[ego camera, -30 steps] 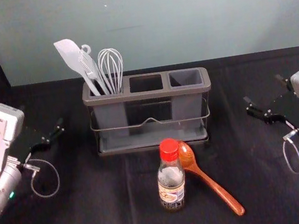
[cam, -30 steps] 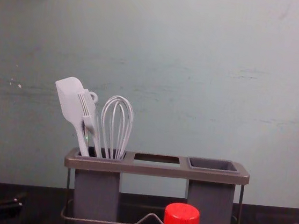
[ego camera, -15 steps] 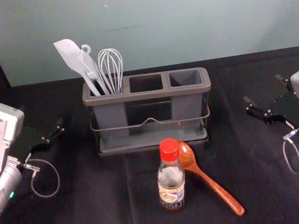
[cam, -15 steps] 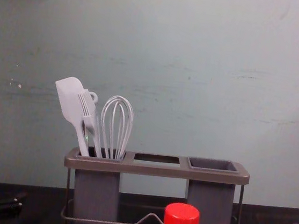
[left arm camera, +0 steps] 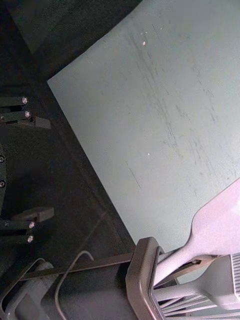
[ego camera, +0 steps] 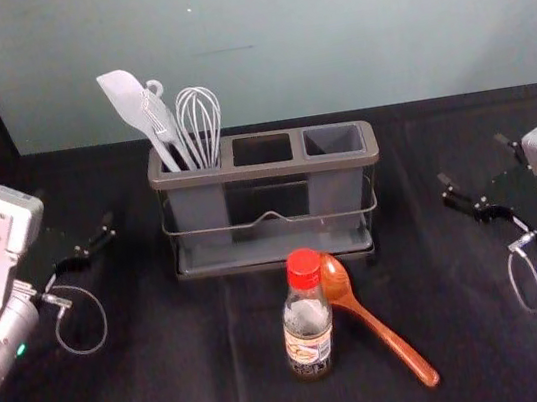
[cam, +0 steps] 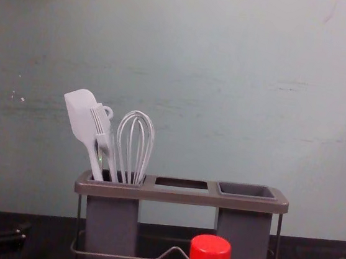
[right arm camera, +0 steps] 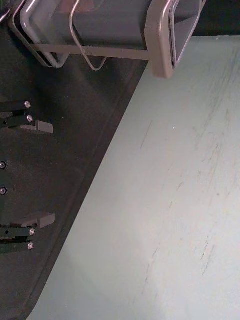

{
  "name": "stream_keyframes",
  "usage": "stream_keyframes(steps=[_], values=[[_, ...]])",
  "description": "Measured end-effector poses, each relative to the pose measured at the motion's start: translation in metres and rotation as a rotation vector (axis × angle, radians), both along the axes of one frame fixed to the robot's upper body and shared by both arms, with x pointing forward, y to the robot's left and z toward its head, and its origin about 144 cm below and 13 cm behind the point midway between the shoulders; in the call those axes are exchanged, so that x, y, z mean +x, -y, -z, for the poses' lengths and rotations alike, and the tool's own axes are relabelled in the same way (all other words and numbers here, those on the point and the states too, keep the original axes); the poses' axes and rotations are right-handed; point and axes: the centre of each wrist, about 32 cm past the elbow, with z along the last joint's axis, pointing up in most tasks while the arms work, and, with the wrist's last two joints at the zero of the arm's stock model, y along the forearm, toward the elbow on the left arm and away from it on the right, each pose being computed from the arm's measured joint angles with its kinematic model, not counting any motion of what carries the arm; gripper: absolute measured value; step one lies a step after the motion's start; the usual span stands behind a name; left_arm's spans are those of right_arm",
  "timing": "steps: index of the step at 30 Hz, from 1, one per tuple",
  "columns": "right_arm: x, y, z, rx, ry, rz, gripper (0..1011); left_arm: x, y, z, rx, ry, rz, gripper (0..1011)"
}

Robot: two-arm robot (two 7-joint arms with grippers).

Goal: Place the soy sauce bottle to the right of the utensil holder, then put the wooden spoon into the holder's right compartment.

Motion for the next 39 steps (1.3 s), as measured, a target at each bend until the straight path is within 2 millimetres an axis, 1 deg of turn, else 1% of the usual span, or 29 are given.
stream_keyframes(steps=[26,31,33,39], values=[[-0.001,-0.001,-0.002,-0.009,-0.014,-0.001,1002,0.0,0.0,0.0,0.0,0.0,0.0,1000],[-0.007,-0.002,-0.016,-0.066,-0.076,-0.018,1002,0.0,0.0,0.0,0.0,0.0,0.0,1000],[-0.013,-0.003,-0.03,-0.099,-0.105,-0.047,1002,0.0,0.0,0.0,0.0,0.0,0.0,1000],[-0.025,-0.006,-0.051,-0.133,-0.147,-0.112,1002,0.0,0.0,0.0,0.0,0.0,0.0,1000]])
